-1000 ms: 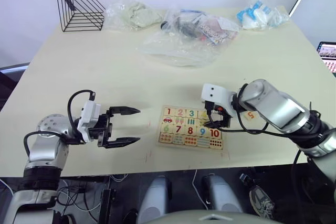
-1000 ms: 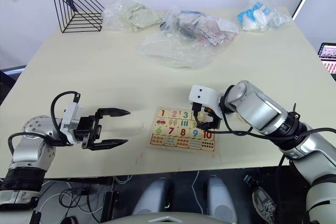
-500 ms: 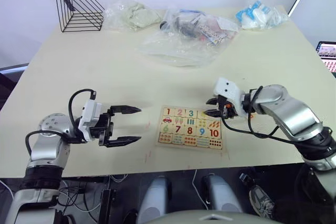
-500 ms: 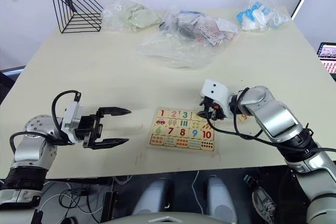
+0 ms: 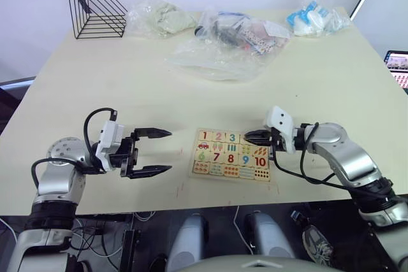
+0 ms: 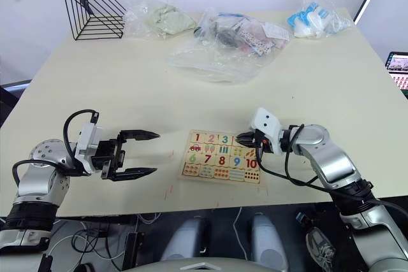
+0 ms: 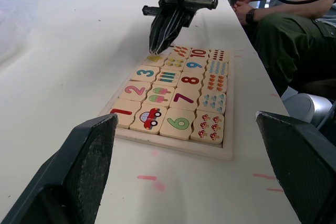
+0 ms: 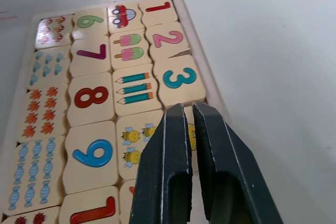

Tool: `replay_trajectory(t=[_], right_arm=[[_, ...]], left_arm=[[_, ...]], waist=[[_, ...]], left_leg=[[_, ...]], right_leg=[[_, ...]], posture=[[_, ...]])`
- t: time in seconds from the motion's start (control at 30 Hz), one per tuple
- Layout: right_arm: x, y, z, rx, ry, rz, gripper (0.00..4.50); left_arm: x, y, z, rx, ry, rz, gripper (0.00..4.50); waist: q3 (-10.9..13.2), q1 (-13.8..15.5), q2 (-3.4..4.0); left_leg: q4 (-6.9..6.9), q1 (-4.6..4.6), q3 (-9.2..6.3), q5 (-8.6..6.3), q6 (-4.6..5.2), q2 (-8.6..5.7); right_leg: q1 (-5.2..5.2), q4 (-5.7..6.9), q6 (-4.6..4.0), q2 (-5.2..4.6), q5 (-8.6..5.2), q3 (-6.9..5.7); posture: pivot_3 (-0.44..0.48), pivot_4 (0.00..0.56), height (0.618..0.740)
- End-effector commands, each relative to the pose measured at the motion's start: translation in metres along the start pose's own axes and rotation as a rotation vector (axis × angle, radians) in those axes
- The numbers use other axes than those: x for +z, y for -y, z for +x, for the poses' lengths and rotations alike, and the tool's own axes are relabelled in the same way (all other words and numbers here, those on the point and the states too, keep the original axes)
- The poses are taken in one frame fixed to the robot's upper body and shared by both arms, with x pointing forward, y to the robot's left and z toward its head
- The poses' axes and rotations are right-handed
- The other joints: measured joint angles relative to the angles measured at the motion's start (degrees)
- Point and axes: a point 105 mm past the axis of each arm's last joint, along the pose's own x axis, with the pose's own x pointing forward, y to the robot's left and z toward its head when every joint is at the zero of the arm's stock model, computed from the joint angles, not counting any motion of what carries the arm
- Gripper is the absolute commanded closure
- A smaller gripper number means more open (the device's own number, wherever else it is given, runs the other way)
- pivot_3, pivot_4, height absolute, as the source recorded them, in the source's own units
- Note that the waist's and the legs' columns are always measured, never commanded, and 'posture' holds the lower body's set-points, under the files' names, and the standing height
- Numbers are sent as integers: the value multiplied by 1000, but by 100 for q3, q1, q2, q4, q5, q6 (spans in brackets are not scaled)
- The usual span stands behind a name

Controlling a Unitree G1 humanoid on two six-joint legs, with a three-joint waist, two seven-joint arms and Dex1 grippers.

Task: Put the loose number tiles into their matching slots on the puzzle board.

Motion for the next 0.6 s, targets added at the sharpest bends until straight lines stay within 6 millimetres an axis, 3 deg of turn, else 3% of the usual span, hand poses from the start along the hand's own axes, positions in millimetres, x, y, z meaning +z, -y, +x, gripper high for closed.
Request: replay_trajectory(t=[0.03, 0.13, 0.33, 0.6], right_arm=[[-15, 4, -3, -30, -64, -19, 4260], [-21, 2, -3, -21, -87, 5, 4260], [7, 9, -13, -90, 53, -5, 4260], [5, 13, -52, -262, 87, 39, 4260]], left_arm=[[7, 1, -1, -10, 1, 32, 0], [7, 1, -1, -8, -1, 29, 0], [5, 0, -3, 9, -7, 22, 0], [-8, -4, -3, 197, 0, -65, 0]], waist=[[0, 1, 0], [-1, 2, -1], [0, 6, 0], [0, 21, 0]], left_leg=[[0, 0, 0, 0, 0, -1], [0, 3, 0, 0, 0, -1], [0, 5, 0, 0, 0, -1], [0, 4, -3, 0, 0, 6]], right_leg=[[0, 0, 0, 0, 0, 0], [1, 0, 0, 0, 0, 0], [3, 0, 0, 0, 0, 0], [3, 0, 0, -2, 0, 1]], posture=[[0, 150, 740], [0, 150, 740], [0, 150, 740], [0, 150, 740]])
